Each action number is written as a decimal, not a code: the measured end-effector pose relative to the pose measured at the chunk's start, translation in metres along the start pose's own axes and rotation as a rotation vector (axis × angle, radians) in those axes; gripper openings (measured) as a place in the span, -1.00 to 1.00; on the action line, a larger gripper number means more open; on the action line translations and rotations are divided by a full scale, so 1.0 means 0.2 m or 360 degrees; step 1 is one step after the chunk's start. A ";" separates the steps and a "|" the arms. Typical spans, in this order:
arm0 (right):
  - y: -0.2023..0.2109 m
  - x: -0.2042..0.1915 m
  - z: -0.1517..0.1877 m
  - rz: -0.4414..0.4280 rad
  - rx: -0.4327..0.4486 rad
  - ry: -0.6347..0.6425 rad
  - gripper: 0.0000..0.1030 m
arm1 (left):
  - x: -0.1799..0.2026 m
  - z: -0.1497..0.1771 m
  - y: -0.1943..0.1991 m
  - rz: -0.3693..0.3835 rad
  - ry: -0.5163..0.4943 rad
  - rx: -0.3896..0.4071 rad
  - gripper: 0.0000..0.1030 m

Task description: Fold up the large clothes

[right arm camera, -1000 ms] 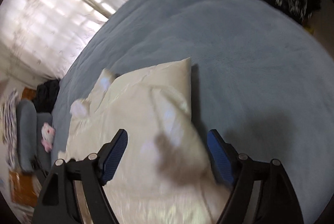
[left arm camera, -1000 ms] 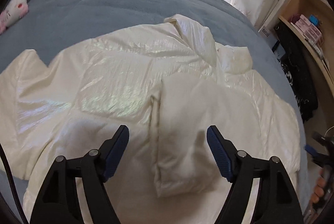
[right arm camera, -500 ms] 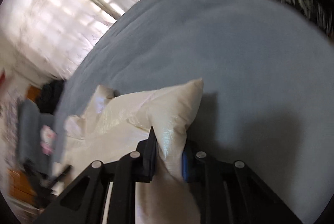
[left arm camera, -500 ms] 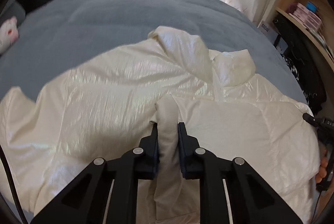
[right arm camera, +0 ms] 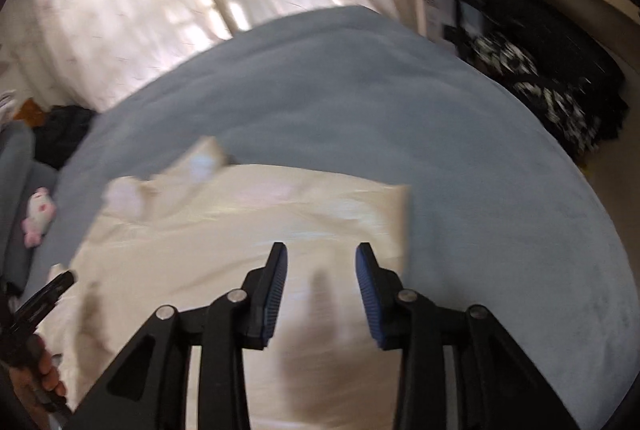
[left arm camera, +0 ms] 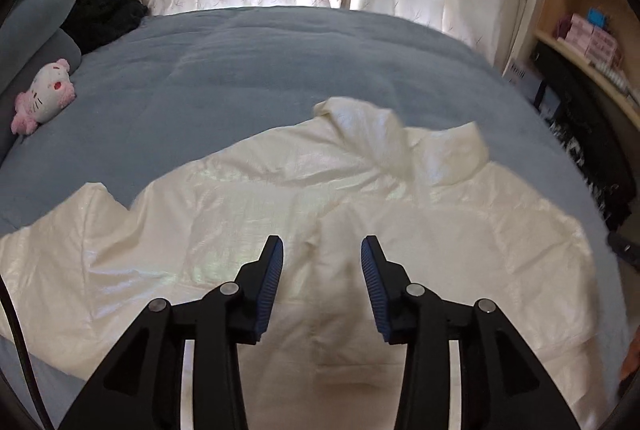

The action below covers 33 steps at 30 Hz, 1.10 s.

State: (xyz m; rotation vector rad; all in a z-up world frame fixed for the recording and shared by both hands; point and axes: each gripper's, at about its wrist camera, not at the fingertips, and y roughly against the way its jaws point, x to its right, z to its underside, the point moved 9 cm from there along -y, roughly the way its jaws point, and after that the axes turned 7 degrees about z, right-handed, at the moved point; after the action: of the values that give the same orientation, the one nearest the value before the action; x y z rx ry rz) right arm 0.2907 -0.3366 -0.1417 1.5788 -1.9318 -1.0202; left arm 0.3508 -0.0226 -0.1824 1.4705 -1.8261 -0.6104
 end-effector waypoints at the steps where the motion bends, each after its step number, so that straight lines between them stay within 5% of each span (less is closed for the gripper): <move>1: 0.01 -0.10 0.02 -0.0048 -0.0001 0.0025 -0.15 | 0.03 0.01 0.00 0.0030 0.0008 -0.0004 -0.24; 6: -0.13 -0.40 0.18 -0.0120 -0.0127 0.0152 -0.15 | 0.21 0.10 -0.13 0.0047 -0.0052 -0.0072 -0.24; 10: -0.28 -0.44 0.35 0.0026 -0.0186 0.0299 -0.15 | 0.21 0.24 -0.28 -0.0111 -0.0186 -0.0172 -0.24; 13: -0.25 -0.31 0.35 0.0191 -0.0088 0.0356 -0.16 | 0.15 0.30 -0.30 -0.0078 -0.0198 -0.0194 -0.21; 18: -0.22 0.08 0.28 0.0427 -0.0038 0.0160 -0.06 | 0.08 0.32 -0.29 -0.0055 -0.0148 -0.0199 -0.21; 19: -0.22 0.17 0.28 0.0427 -0.0055 0.0071 0.21 | 0.08 0.32 -0.29 -0.0058 -0.0146 -0.0195 -0.21; 21: -0.23 0.28 0.31 0.0334 -0.0095 -0.0121 0.32 | 0.09 0.33 -0.30 -0.0075 -0.0156 -0.0185 -0.21; 33: -0.23 0.31 0.37 0.0253 -0.0030 -0.0276 0.32 | 0.07 0.33 -0.29 -0.0059 -0.0112 -0.0162 -0.18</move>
State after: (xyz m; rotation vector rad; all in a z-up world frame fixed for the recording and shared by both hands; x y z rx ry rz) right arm 0.2495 -0.3801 -0.2303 1.3400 -2.1174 -1.1364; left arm 0.3360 -0.0553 -0.2646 1.4341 -1.7972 -0.7712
